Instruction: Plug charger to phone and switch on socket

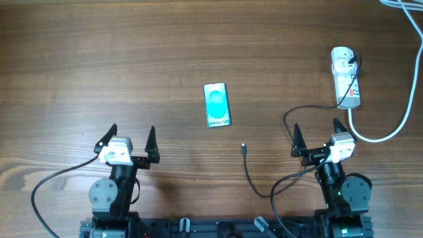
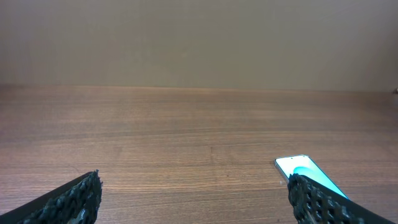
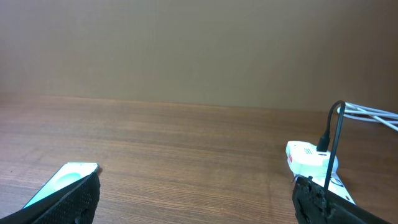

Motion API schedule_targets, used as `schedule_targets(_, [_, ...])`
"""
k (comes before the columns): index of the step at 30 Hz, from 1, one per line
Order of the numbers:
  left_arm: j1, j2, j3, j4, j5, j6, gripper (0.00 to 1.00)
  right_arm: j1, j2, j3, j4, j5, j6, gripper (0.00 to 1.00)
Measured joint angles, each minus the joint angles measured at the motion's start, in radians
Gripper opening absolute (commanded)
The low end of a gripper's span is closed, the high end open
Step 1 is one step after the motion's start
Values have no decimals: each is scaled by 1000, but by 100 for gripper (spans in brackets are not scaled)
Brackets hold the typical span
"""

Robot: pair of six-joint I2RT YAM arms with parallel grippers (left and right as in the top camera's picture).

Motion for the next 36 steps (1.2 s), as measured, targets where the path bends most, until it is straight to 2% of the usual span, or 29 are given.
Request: schedule_targets(36, [-17,0,0,0,0,0,100,0,0,0,0,0,0,100])
